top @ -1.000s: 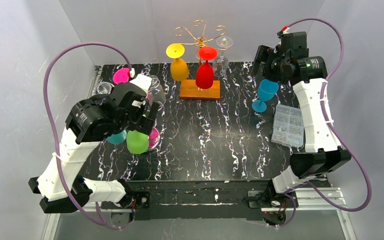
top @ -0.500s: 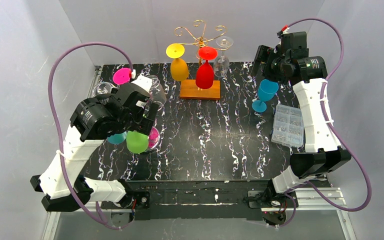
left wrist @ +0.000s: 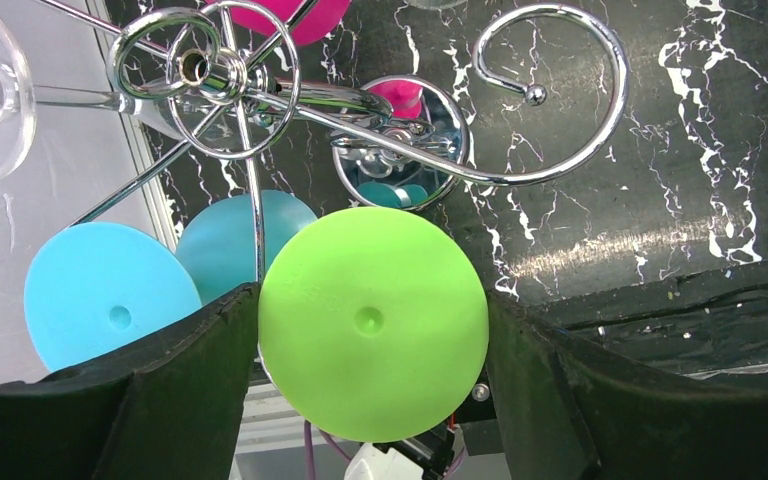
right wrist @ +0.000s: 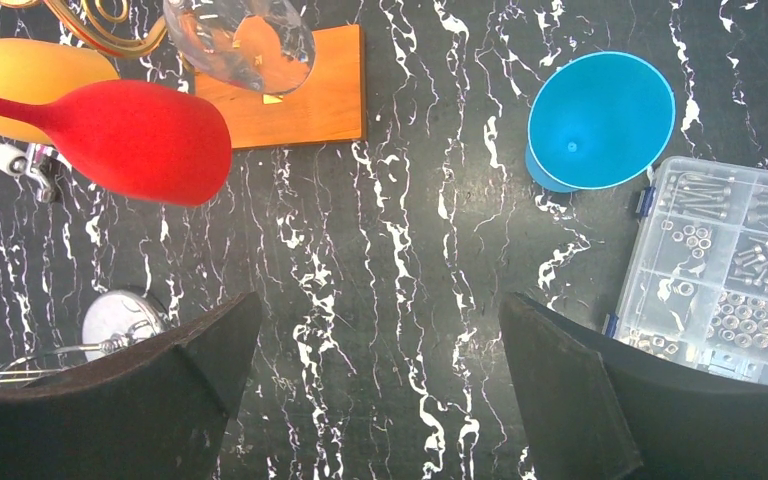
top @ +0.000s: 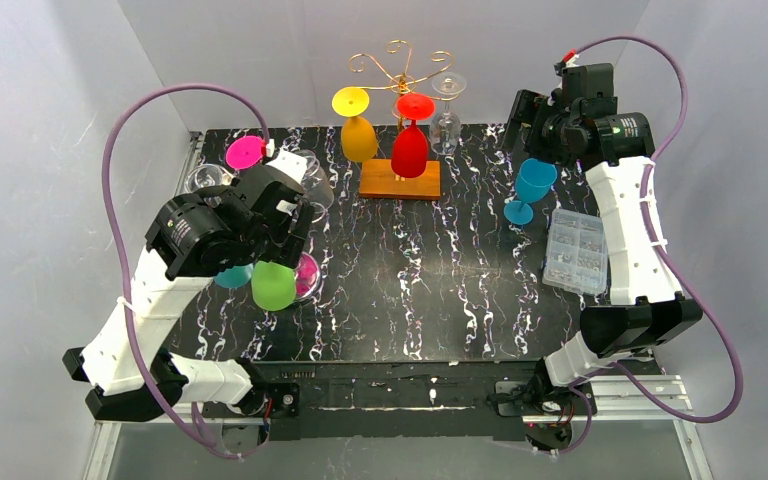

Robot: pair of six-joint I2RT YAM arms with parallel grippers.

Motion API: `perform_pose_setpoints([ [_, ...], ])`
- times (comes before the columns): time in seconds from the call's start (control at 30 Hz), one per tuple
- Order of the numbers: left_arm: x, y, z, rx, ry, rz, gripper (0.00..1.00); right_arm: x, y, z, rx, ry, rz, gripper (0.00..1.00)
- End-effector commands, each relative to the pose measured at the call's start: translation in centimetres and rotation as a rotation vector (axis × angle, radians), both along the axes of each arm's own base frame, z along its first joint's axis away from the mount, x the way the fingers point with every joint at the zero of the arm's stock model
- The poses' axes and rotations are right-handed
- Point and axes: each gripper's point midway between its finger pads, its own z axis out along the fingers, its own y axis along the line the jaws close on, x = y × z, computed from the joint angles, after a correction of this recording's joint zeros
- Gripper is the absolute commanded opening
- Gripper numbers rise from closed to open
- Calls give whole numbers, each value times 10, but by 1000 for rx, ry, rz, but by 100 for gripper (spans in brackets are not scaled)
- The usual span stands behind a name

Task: Take the wine glass off the wine glass rack
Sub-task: Pick up the wine glass from the wine rack.

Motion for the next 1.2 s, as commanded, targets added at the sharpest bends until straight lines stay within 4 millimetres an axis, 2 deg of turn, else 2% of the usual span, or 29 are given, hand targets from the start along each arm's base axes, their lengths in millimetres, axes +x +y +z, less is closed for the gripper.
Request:
perform_pose_setpoints([
  [0.0, -2, 6, 4, 12, -12, 19, 64, -2, 3, 21, 23, -77, 6, 98],
  [0.37, -13, 17, 18, -35, -34, 40, 47, 3, 4, 14, 26, -64, 3, 98],
  [0.57, -26, 31, 21, -66, -45, 62, 44, 5, 6, 11, 29, -60, 4, 98],
  [0.83, -34, 38, 22, -78, -47, 68, 43, 4, 7, 8, 31, -51, 4, 98],
  [1.17, -31, 51, 23, -50, -86, 137, 43, 4, 9, 7, 31, -48, 8, 98],
])
